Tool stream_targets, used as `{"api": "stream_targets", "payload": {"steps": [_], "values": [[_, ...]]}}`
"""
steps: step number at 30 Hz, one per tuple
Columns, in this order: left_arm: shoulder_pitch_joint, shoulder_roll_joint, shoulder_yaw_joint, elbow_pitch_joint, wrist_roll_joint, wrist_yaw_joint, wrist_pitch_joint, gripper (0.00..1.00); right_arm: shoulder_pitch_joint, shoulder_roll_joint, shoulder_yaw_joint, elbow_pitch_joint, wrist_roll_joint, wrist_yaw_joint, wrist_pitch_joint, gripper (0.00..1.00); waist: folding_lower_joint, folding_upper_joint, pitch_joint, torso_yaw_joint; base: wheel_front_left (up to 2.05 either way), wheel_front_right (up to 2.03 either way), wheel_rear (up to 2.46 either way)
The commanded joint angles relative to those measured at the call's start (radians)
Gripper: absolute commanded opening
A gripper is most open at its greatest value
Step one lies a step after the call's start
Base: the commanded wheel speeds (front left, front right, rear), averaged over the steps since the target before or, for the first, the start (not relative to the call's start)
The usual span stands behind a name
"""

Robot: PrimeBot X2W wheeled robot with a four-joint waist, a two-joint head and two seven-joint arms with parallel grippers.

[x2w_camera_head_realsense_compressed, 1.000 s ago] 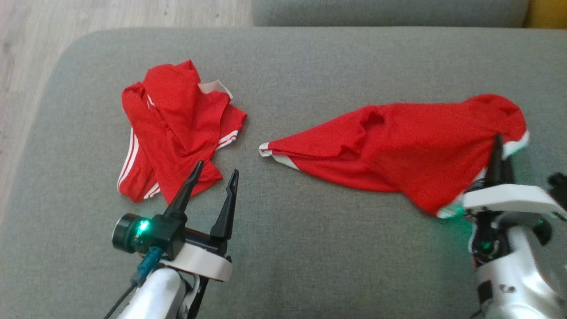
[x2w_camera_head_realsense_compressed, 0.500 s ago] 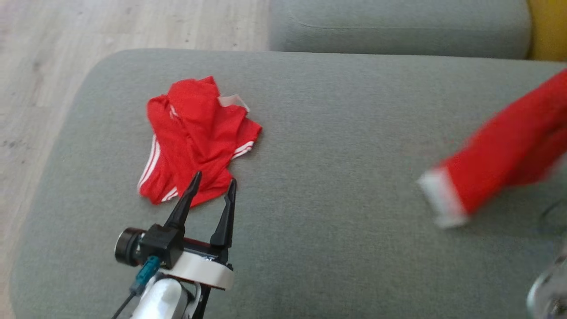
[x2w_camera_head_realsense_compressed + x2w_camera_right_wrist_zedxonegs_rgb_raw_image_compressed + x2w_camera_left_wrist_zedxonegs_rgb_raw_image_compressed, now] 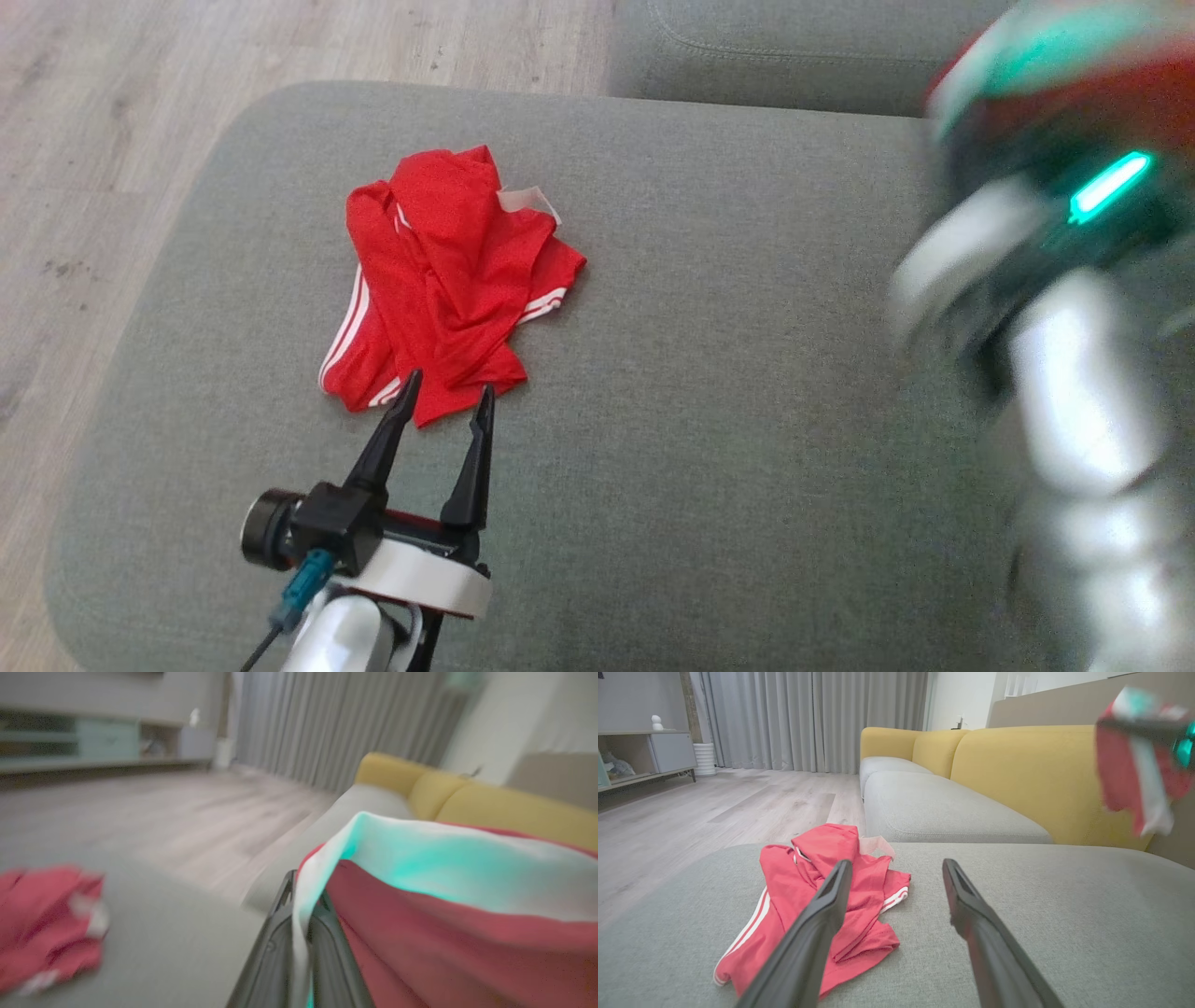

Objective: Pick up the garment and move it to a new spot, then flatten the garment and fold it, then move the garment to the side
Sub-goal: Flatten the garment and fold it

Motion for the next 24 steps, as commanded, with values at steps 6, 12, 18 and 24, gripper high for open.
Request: {"api": "stream_targets", "payload": {"steps": [6,12,18,24], "values": [[-0.038,-0.009,0.067,-0.043,0.026,-0.016,-0.009,1.00,0.188,0.033,0.263,0.104,0.062,-0.001,-0.001,0.00,-0.0001,0.0000,0.007,-0.013,0.00,0.00,0.00],[-0.035,-0.009,0.084,-0.032,0.044,-0.031,-0.009,1.00,0.250,0.047,0.367,0.165,0.116,-0.001,-0.032,0.00,-0.0001,0.0000,0.002,-0.054,0.00,0.00,0.00],[-0.024,-0.018,0.089,-0.025,0.054,-0.039,-0.009,1.00,0.275,0.057,0.358,0.138,0.143,-0.001,-0.088,1.00,-0.0001,0.0000,-0.011,-0.098,0.00,0.00,0.00],[-0.019,-0.024,0.100,-0.026,0.063,-0.043,-0.009,1.00,0.341,0.067,0.263,0.045,0.158,-0.001,-0.135,1.00,-0.0001,0.0000,-0.026,-0.138,0.00,0.00,0.00]]}}
